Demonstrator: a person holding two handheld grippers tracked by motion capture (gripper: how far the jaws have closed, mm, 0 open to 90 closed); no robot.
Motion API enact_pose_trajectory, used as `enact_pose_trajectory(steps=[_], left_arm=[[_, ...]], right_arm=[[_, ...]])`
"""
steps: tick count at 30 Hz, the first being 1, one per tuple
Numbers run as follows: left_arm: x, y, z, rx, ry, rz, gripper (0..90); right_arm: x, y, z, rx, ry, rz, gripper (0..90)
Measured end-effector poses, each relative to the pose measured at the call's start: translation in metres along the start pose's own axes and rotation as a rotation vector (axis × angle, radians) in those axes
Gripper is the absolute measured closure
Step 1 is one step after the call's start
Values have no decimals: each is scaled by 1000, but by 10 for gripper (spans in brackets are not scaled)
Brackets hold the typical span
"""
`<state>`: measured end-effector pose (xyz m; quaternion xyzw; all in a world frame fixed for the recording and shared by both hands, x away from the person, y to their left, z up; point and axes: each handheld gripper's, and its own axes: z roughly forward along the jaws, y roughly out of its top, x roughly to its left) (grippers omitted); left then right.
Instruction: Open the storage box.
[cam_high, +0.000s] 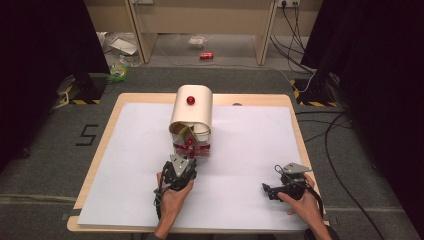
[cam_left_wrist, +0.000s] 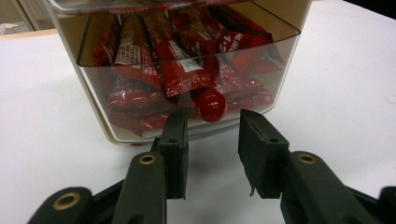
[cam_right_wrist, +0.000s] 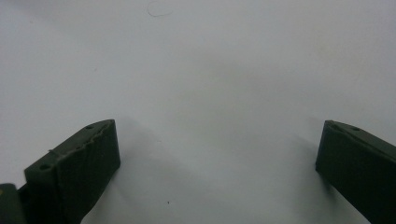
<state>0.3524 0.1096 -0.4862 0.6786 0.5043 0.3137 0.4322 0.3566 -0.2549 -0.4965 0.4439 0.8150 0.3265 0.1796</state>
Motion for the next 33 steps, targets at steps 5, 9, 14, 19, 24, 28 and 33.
enact_pose_trajectory(steps=[5,9,14,19,24,28,33], left_arm=[[-2,1,2,-15,15,0,645],[-6,1,3,-34,33,-8,655],[-10,2,6,-55,75,-9,672],[-12,1,7,-68,94,-17,685],[-15,-1,9,-58,104,-11,685],[-18,-2,10,-65,125,-12,683],[-20,-2,11,-61,154,-1,715]], right_arm=[[0,0,0,0,0,0,3],[0,0,0,0,0,0,3],[0,0,0,0,0,0,2],[0,0,0,0,0,0,3],[0,0,0,0,0,0,2],[0,0,0,0,0,0,3],[0,0,0,0,0,0,3]])
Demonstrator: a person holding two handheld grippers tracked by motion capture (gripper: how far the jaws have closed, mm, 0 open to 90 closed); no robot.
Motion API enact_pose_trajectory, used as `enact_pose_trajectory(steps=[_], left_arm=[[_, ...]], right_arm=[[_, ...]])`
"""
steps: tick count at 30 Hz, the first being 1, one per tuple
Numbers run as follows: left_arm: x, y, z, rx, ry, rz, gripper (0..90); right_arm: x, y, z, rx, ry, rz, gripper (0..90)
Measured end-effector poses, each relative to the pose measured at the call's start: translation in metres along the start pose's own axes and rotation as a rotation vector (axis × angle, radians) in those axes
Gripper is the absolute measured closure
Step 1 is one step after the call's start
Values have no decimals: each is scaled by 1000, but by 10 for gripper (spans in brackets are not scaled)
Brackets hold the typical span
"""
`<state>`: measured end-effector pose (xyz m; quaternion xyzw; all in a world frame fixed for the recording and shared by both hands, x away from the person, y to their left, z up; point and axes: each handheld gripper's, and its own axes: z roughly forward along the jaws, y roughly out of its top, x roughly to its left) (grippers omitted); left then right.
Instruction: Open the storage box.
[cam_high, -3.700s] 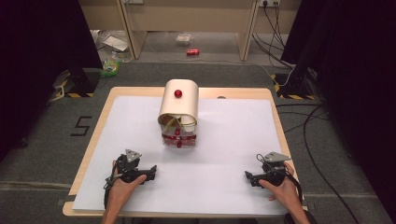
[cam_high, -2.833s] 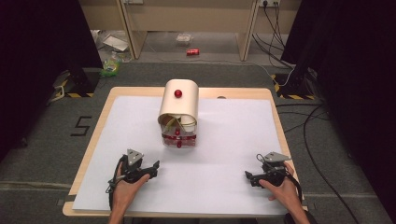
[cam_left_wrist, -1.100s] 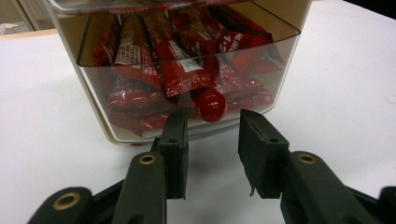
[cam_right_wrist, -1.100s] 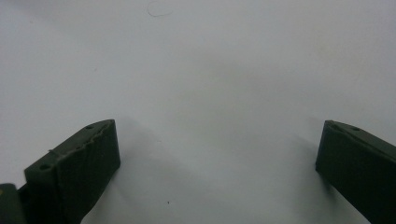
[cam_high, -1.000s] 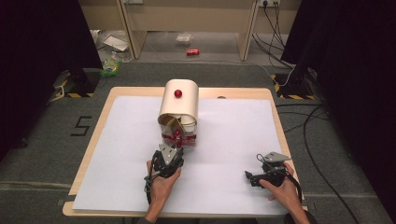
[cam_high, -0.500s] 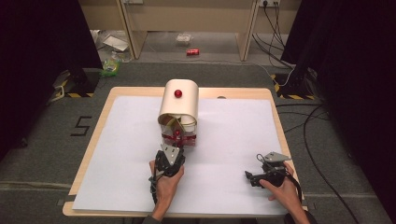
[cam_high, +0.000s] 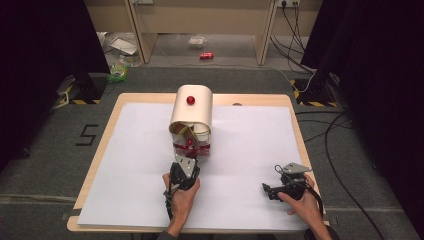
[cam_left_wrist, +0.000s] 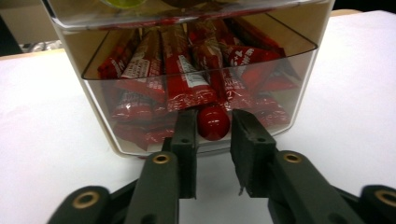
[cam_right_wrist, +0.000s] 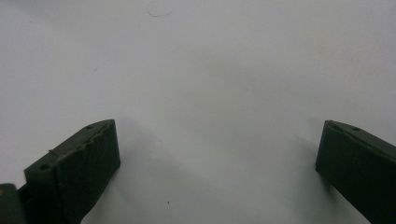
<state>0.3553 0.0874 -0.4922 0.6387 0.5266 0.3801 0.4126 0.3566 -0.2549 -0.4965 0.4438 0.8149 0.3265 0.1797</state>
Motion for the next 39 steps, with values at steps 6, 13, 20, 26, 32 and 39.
enact_pose_trajectory(steps=[6,13,20,26,32,39], left_arm=[[0,0,-1,0,-2,14,731],[2,-2,-4,0,-16,30,732],[6,-4,-23,-20,-63,20,876],[15,-5,-21,11,-84,-9,762],[12,-6,-15,13,-78,-16,686],[5,-1,-9,7,-66,-23,662]], right_arm=[[0,0,0,0,0,0,3],[0,0,0,0,0,0,3],[0,0,0,0,0,0,3],[0,0,0,0,0,1,2],[0,0,0,0,0,0,3],[0,0,0,0,0,0,2]])
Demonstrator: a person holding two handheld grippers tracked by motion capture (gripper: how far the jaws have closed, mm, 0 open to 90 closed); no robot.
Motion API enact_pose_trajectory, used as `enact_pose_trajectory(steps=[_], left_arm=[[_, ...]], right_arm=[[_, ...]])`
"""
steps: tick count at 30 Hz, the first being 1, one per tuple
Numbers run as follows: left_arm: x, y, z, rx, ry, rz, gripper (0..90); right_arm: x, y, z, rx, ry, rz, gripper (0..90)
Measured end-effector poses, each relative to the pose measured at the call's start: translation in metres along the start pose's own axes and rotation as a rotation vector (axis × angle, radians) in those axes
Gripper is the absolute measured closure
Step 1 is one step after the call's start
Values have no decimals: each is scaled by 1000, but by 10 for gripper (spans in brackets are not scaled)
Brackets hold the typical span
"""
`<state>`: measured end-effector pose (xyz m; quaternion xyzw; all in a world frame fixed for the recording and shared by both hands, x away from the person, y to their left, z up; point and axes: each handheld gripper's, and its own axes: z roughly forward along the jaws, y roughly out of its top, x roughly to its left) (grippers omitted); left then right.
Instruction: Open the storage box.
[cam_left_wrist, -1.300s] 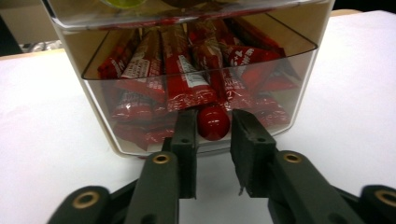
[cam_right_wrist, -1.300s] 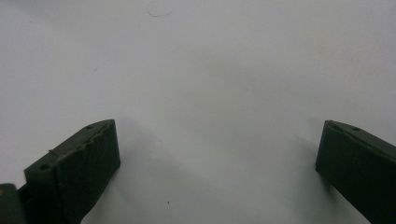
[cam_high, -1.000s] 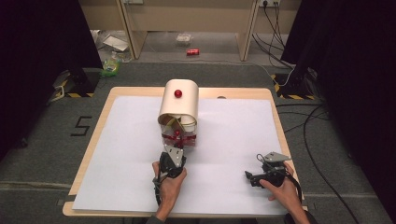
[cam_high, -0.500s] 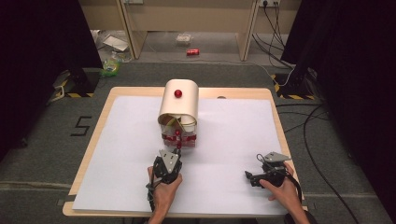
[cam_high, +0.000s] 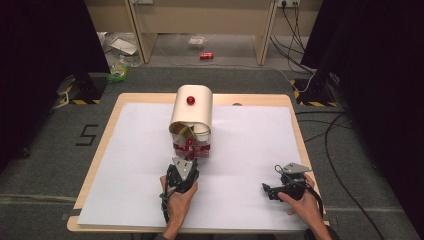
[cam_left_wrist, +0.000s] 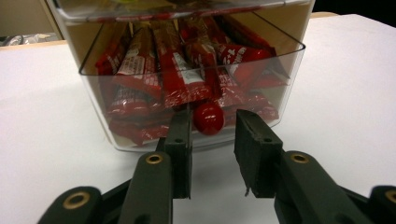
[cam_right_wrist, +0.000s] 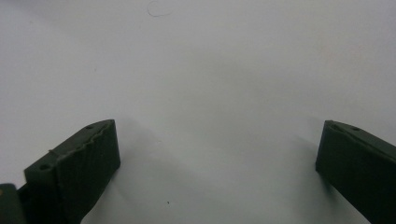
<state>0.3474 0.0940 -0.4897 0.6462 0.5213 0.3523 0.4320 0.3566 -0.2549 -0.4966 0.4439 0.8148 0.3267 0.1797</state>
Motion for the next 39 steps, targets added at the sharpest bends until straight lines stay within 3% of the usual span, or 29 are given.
enact_pose_trajectory(steps=[5,9,17,22,31,35,39], left_arm=[[-3,-2,5,0,21,-2,648],[-2,-3,5,4,36,-8,722],[-3,-3,4,1,45,13,736],[-2,-6,-2,0,22,-7,736],[-2,-11,-15,-1,3,23,734],[3,-12,-22,6,-34,11,727],[5,-10,-29,14,-71,40,700]], right_arm=[[0,0,0,0,0,0,3],[0,0,0,0,0,0,2],[0,0,0,0,0,0,3],[0,0,0,0,0,0,2],[0,0,0,0,0,0,2],[0,0,0,0,0,0,2],[0,0,0,0,0,0,2]])
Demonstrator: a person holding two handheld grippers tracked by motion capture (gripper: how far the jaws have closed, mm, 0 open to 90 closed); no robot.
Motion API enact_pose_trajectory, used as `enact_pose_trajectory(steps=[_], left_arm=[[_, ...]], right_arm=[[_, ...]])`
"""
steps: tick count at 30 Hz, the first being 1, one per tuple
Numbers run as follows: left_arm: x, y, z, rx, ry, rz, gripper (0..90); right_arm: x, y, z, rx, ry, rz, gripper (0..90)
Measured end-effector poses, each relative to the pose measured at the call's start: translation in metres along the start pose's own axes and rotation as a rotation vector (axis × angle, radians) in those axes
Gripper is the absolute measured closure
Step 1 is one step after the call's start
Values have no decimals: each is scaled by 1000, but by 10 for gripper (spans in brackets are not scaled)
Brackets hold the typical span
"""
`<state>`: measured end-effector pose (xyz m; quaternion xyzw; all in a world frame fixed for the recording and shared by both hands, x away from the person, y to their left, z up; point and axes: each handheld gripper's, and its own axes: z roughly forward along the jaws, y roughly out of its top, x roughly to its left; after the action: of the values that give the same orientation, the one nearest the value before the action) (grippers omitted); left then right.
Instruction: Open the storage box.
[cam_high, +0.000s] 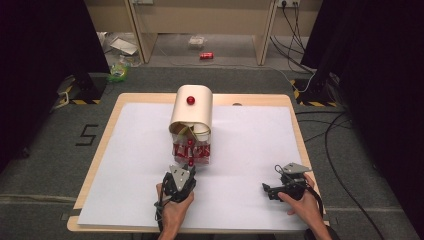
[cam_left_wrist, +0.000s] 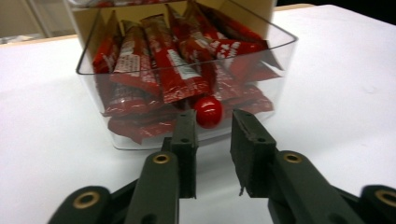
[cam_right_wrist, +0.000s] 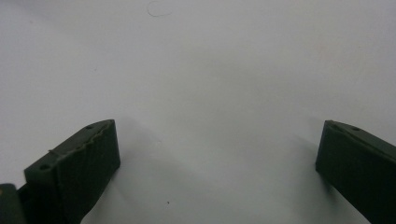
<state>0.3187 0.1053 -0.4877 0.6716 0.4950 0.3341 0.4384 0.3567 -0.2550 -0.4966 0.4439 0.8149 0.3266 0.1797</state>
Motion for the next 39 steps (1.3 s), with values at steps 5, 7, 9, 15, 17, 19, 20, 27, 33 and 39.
enact_pose_trajectory(steps=[5,7,9,15,17,19,20,27,33,39], left_arm=[[5,3,-4,10,-40,1,595],[7,6,-6,17,-61,5,540],[9,9,-8,17,-83,12,496],[17,20,-11,15,-117,11,361],[20,23,-12,13,-124,13,330],[23,27,-14,13,-137,20,300],[24,29,-14,10,-141,22,286],[27,38,-16,-10,-168,40,238],[23,45,-7,-18,-201,60,225],[21,49,4,-12,-223,71,228]], right_arm=[[0,0,0,0,0,0,2],[0,0,0,0,0,0,3],[0,0,0,0,0,0,2],[0,0,0,0,0,0,2],[0,0,0,0,0,0,2],[0,0,0,0,0,0,2],[0,0,0,0,0,1,2],[0,0,0,0,0,0,2],[0,0,0,0,0,0,2],[0,0,0,-1,0,3,2]])
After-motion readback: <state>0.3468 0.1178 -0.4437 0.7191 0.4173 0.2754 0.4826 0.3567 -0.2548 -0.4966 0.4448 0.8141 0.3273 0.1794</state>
